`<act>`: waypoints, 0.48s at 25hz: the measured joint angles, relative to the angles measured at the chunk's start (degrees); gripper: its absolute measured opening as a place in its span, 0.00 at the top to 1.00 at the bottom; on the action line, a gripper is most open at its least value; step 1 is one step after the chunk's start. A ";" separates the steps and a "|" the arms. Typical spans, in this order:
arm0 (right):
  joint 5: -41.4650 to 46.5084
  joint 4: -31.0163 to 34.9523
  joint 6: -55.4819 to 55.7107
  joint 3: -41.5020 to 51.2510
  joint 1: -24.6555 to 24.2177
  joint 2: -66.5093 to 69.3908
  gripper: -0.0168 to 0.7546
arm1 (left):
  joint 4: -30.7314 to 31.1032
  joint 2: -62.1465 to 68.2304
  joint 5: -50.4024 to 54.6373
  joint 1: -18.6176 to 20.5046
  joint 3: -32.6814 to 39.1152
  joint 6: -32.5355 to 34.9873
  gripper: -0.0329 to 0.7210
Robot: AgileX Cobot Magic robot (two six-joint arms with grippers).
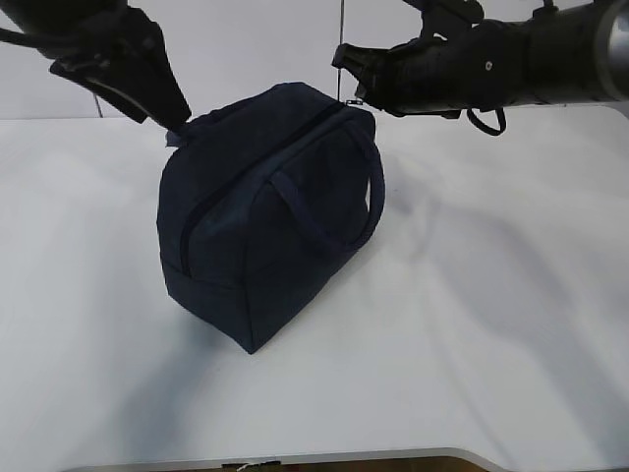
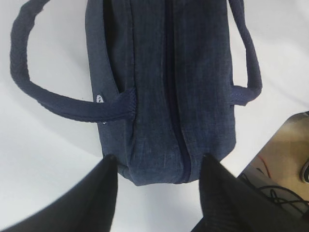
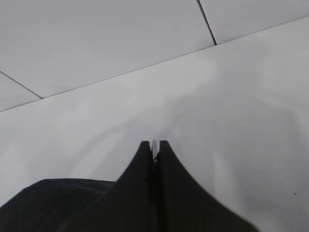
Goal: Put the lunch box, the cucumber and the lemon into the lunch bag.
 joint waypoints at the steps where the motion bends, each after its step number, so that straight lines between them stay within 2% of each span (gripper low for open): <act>1: 0.00 0.00 0.00 0.00 0.00 0.00 0.97 | 0.00 0.28 0.00 0.00 -0.11 0.51 0.46; 6: 0.00 0.00 0.00 0.00 0.00 0.00 0.97 | 0.00 2.73 0.10 0.00 -4.86 2.00 0.46; 12: 0.00 0.24 0.00 0.00 0.00 0.00 0.97 | 0.00 8.93 0.10 0.00 -14.06 2.19 0.46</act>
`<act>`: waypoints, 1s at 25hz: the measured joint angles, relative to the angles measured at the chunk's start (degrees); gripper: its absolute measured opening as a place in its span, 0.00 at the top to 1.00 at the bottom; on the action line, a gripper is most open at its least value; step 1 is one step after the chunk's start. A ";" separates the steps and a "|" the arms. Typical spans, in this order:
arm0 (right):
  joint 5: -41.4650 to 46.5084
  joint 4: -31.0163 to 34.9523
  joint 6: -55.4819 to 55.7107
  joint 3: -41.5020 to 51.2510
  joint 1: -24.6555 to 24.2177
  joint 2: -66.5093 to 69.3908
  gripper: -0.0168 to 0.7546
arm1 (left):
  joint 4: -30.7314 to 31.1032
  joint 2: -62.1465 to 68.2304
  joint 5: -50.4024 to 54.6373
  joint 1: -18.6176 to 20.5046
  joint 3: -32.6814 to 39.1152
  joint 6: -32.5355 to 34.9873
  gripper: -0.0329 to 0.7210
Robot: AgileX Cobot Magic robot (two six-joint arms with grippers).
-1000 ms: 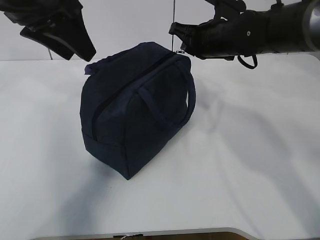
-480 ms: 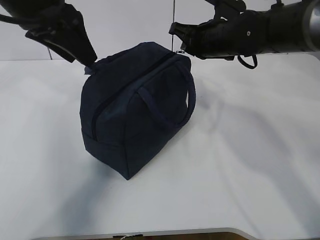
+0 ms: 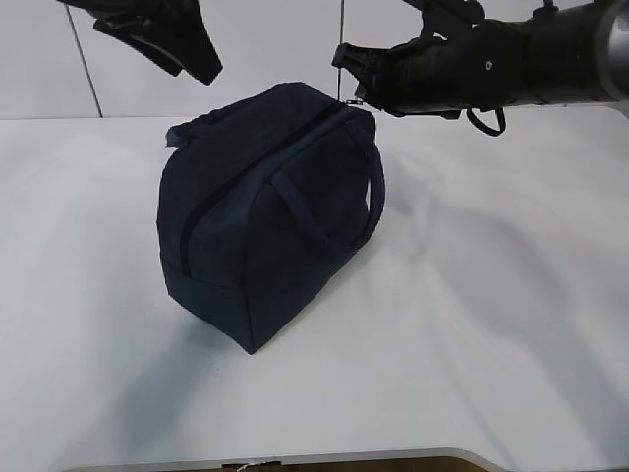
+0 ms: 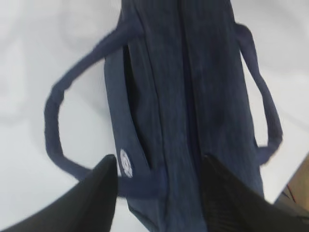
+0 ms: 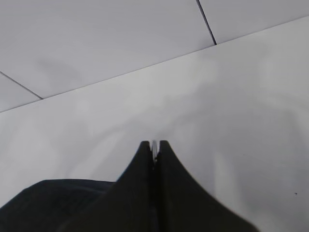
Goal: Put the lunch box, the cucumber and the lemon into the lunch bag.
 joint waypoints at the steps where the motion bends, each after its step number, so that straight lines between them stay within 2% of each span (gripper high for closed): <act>1: 0.00 0.04 0.00 0.00 0.00 0.00 0.97 | 0.00 1.01 0.00 0.00 -1.16 0.00 0.46; 9: 0.00 0.18 0.00 0.00 0.00 0.00 0.97 | -1.35 7.28 0.00 0.00 -7.40 0.49 0.46; 25: 0.00 0.31 0.00 0.00 0.00 0.00 0.97 | -7.16 13.87 -0.10 0.00 -7.49 5.57 0.46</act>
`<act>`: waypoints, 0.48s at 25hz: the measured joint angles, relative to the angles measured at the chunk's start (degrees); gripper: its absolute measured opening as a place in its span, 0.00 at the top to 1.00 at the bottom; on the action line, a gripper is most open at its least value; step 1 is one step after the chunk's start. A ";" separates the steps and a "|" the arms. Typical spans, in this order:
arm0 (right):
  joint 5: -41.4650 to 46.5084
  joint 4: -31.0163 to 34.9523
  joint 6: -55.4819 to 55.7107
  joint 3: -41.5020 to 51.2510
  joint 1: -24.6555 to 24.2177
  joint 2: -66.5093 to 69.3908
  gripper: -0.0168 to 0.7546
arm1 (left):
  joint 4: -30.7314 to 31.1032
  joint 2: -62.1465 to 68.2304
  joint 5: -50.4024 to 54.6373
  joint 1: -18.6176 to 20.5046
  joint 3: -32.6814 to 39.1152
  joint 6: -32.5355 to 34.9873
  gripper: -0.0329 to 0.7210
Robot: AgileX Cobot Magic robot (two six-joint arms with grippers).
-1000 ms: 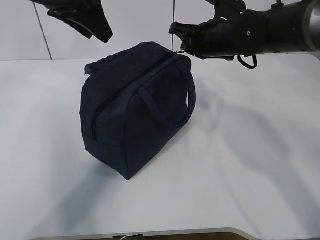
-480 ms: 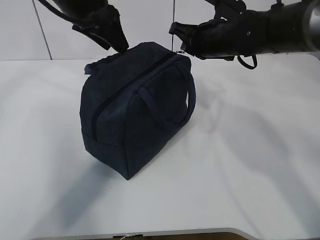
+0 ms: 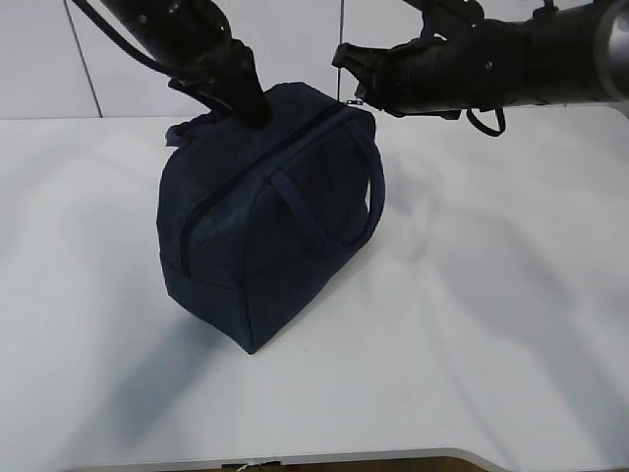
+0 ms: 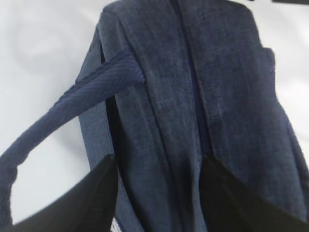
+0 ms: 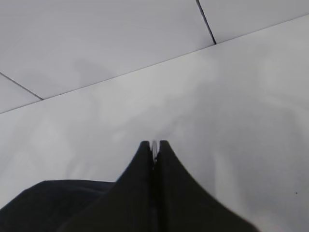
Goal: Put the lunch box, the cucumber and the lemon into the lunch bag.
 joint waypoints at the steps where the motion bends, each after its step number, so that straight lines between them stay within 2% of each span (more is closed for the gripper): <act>1: 0.00 0.00 0.00 0.00 0.00 0.00 0.97 | -0.28 0.45 -0.11 0.00 0.00 0.13 0.46; 8: 0.00 0.09 0.00 0.00 0.00 0.00 0.97 | -2.07 3.07 -0.57 0.00 0.00 0.99 0.49; 12: 0.00 0.09 0.00 0.00 0.00 0.00 0.97 | -2.33 3.11 -0.48 0.00 -0.59 1.32 0.67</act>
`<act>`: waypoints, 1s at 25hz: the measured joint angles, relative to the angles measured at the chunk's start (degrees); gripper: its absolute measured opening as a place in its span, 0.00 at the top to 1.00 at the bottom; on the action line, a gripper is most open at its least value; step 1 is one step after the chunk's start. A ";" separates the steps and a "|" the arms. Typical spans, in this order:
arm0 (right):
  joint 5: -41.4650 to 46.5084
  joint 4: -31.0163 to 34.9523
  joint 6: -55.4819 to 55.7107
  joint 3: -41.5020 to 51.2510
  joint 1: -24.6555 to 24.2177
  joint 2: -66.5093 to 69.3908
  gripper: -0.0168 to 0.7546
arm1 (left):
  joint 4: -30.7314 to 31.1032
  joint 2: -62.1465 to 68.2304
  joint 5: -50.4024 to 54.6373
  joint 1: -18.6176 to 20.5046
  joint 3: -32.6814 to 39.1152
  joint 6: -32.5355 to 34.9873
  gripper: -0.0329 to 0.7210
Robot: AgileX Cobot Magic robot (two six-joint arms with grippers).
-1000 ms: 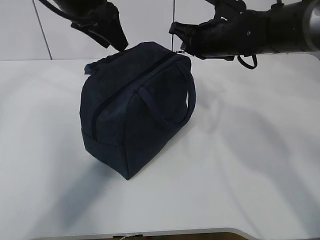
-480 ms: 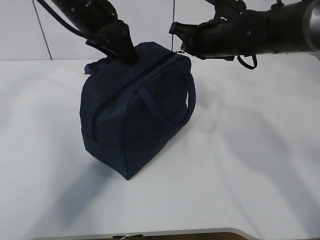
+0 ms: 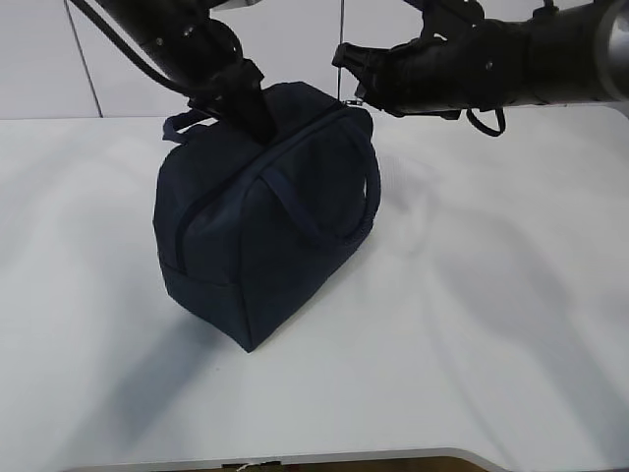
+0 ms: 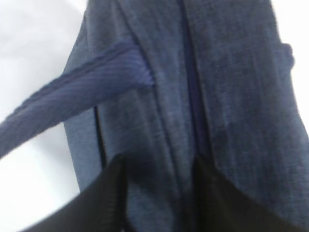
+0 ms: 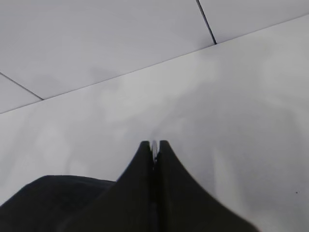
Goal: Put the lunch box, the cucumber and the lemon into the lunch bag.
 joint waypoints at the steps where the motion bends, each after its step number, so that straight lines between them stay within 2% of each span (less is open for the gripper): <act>1: 0.00 0.00 0.00 0.00 0.00 0.00 0.97 | -0.03 0.00 0.00 0.00 -0.11 0.27 0.72; 5: 0.00 0.04 0.00 0.00 0.00 0.00 0.97 | -0.12 0.00 0.23 0.00 -0.11 1.49 0.91; 7: 0.00 0.25 0.00 0.00 0.00 0.00 0.97 | -0.12 0.00 0.23 0.00 -0.11 2.09 0.95; 18: -0.23 1.98 0.00 -0.09 -0.85 1.59 0.97 | -0.01 -0.76 0.23 0.00 -0.11 2.45 0.96; 25: -0.09 7.21 0.00 -0.09 -2.79 2.08 0.97 | -0.35 -1.41 -0.17 -0.15 -0.11 2.59 0.96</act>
